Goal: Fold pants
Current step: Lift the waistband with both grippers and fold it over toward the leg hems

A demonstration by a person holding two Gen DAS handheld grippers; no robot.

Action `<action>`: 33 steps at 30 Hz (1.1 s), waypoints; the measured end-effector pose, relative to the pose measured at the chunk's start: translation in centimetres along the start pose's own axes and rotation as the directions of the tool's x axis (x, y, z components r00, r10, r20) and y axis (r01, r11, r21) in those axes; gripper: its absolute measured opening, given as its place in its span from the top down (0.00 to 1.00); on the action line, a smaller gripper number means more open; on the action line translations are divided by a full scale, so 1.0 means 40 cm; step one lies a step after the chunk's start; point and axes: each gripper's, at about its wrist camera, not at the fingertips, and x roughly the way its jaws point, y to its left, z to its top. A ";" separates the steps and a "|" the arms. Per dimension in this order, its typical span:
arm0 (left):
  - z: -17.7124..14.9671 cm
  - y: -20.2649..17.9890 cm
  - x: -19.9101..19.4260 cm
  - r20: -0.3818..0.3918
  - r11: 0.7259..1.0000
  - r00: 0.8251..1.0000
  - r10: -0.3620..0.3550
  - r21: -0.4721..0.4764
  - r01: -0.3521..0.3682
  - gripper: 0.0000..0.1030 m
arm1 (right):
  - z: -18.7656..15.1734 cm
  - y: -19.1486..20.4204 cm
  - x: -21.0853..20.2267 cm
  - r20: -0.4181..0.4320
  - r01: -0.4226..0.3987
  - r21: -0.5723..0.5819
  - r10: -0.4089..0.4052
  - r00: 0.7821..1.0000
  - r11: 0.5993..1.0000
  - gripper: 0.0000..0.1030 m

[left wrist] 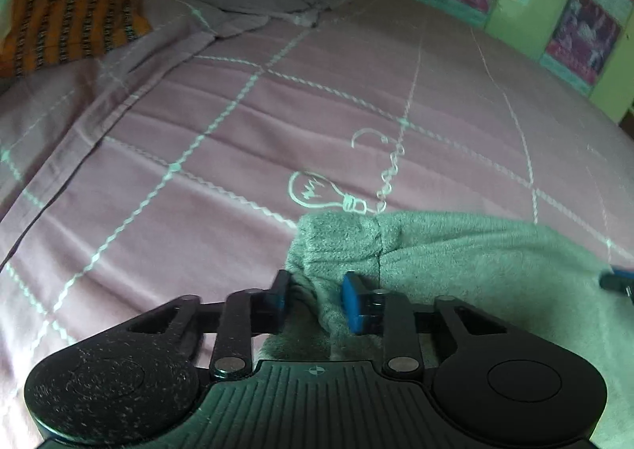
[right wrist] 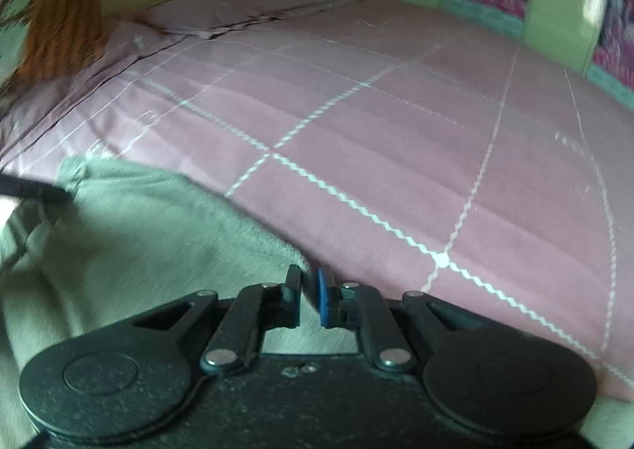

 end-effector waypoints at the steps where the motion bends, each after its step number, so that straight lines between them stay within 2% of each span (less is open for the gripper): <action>1: -0.001 0.005 -0.010 0.002 1.000 1.000 -0.006 -0.004 0.006 0.77 | -0.007 0.013 -0.022 0.014 -0.003 -0.011 0.003 1.000 1.000 0.93; 4: -0.015 0.017 -0.066 0.022 0.999 0.999 -0.035 -0.011 0.035 0.82 | -0.023 0.040 -0.091 0.039 -0.033 -0.031 0.034 0.999 0.999 0.94; 8: -0.063 0.023 -0.189 0.056 0.995 0.994 -0.093 0.034 0.092 0.85 | -0.057 0.071 -0.187 0.070 -0.064 -0.053 0.068 0.995 0.997 0.94; 9: -0.079 0.024 -0.218 0.057 0.994 0.994 -0.095 0.058 0.091 0.92 | -0.069 0.074 -0.216 0.082 -0.079 -0.047 0.083 0.993 0.996 0.94; 10: -0.097 0.029 -0.243 0.050 0.992 0.993 -0.103 0.072 0.099 0.98 | -0.089 0.079 -0.253 0.094 -0.098 -0.038 0.101 0.990 0.995 0.94; 12: -0.134 0.041 -0.288 0.037 0.990 0.992 -0.124 0.069 0.121 0.98 | -0.134 0.097 -0.317 0.101 -0.118 -0.055 0.123 0.987 0.992 0.94; 14: -0.178 0.051 -0.328 0.043 0.992 0.994 -0.104 0.079 0.101 0.98 | -0.194 0.120 -0.380 0.103 -0.147 -0.054 0.152 0.983 0.988 0.94; 17: -0.230 0.076 -0.358 0.004 0.996 0.996 -0.091 0.014 0.091 0.98 | -0.296 0.166 -0.441 0.077 -0.173 -0.058 0.177 0.981 0.983 0.94; 19: -0.258 0.086 -0.387 0.006 0.995 0.996 -0.094 -0.038 0.094 0.98 | -0.362 0.196 -0.438 0.033 -0.185 -0.037 0.186 0.982 0.982 0.94; 22: -0.293 0.095 -0.416 -0.043 0.981 0.988 -0.146 -0.136 0.139 0.98 | -0.426 0.243 -0.416 -0.002 -0.163 -0.032 0.163 0.987 0.986 0.94; 24: -0.322 0.109 -0.424 -0.083 0.970 0.982 -0.171 -0.191 0.152 0.97 | -0.448 0.259 -0.388 -0.031 -0.137 -0.014 0.137 0.990 0.990 0.89; 25: -0.336 0.120 -0.427 -0.104 0.964 0.979 -0.176 -0.219 0.150 0.96 | -0.453 0.271 -0.392 -0.022 -0.129 -0.001 0.128 0.991 0.992 0.87; 26: -0.350 0.129 -0.429 -0.120 0.959 0.976 -0.180 -0.242 0.147 0.94 | -0.449 0.272 -0.395 -0.010 -0.124 0.013 0.124 0.992 0.992 0.81; 28: -0.377 0.156 -0.440 -0.132 0.948 0.974 -0.185 -0.287 0.141 0.85 | -0.434 0.259 -0.414 0.008 -0.144 0.075 0.143 0.990 0.987 0.70; 29: -0.391 0.166 -0.450 -0.132 0.944 0.976 -0.175 -0.305 0.128 0.67 | -0.432 0.249 -0.428 0.020 -0.146 0.101 0.145 0.989 0.984 0.66; 30: -0.407 0.175 -0.463 -0.120 0.940 0.979 -0.163 -0.319 0.117 0.46 | -0.430 0.242 -0.439 0.028 -0.141 0.117 0.138 0.990 0.983 0.65; 31: -0.421 0.183 -0.480 -0.098 0.936 0.983 -0.152 -0.335 0.111 0.36 | -0.429 0.235 -0.448 0.032 -0.135 0.131 0.132 0.991 0.982 0.63; 32: -0.428 0.189 -0.490 -0.071 0.928 0.985 -0.156 -0.351 0.122 0.21 | -0.432 0.226 -0.455 0.034 -0.133 0.143 0.130 0.991 0.981 0.63; 33: -0.434 0.197 -0.506 -0.036 0.915 0.984 -0.176 -0.375 0.150 0.16 | -0.436 0.223 -0.464 0.034 -0.130 0.157 0.126 0.991 0.979 0.62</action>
